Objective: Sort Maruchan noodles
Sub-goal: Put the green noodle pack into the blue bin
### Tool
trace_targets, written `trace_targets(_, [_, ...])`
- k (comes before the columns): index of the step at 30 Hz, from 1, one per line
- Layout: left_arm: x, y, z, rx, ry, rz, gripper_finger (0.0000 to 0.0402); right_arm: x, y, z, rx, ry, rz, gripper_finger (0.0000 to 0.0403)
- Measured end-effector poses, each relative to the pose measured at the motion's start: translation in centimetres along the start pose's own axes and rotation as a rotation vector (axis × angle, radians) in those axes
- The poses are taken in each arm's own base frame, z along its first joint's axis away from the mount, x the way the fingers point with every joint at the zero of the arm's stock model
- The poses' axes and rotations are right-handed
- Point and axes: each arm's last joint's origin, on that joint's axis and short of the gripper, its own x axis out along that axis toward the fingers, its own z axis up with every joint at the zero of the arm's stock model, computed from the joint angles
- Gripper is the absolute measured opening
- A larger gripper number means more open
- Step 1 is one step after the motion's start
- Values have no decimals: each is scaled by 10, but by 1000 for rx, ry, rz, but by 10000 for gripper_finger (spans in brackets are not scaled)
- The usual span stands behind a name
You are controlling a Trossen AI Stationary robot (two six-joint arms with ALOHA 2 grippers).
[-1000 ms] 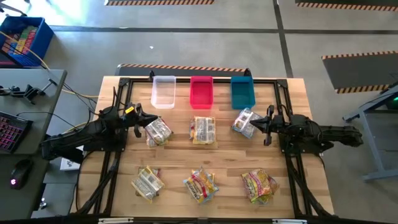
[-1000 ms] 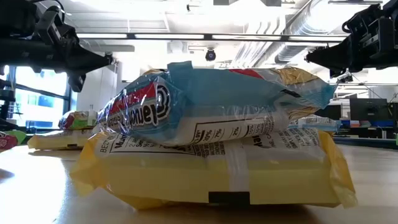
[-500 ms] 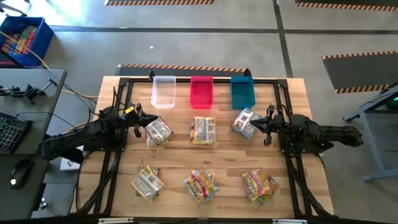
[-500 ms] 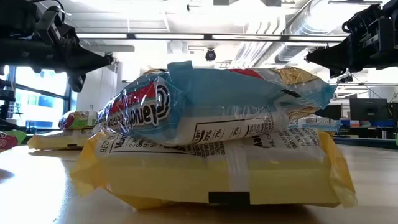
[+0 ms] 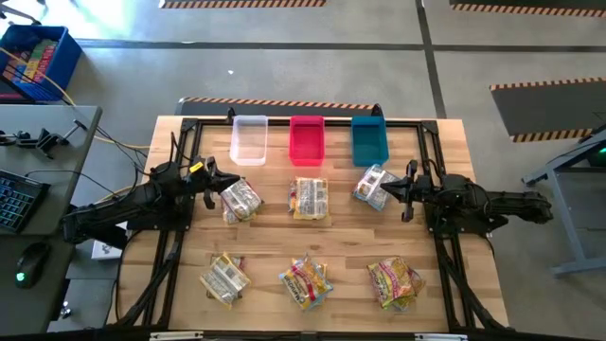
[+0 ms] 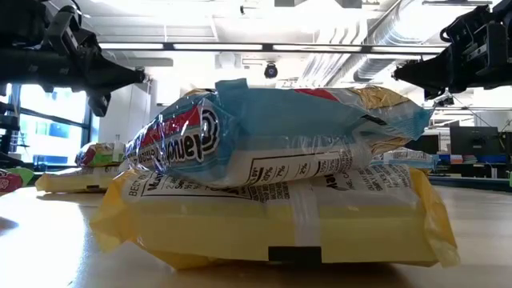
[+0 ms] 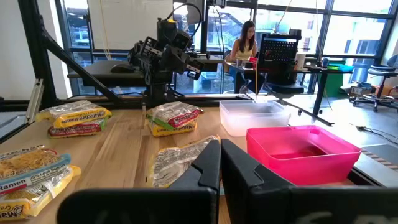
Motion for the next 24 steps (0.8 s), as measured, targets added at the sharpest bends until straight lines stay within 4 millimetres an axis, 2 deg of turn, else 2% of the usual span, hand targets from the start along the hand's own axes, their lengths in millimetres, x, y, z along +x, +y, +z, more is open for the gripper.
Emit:
trace_targets(7, [0, -1, 6, 23, -79, 16, 1, 0, 0, 0, 0, 0, 0, 0])
trace_targets(12, [-1, -3, 11, 117, -125, 19, 1, 0, 0, 0, 0, 0, 0, 0])
trace_targets(21, [7, 1, -3, 138, 65, -6, 1, 0, 0, 0, 0, 0, 0, 0])
trace_targets(24, [12, -3, 0, 129, 137, -7, 1, 0, 0, 0, 0, 0, 0, 0])
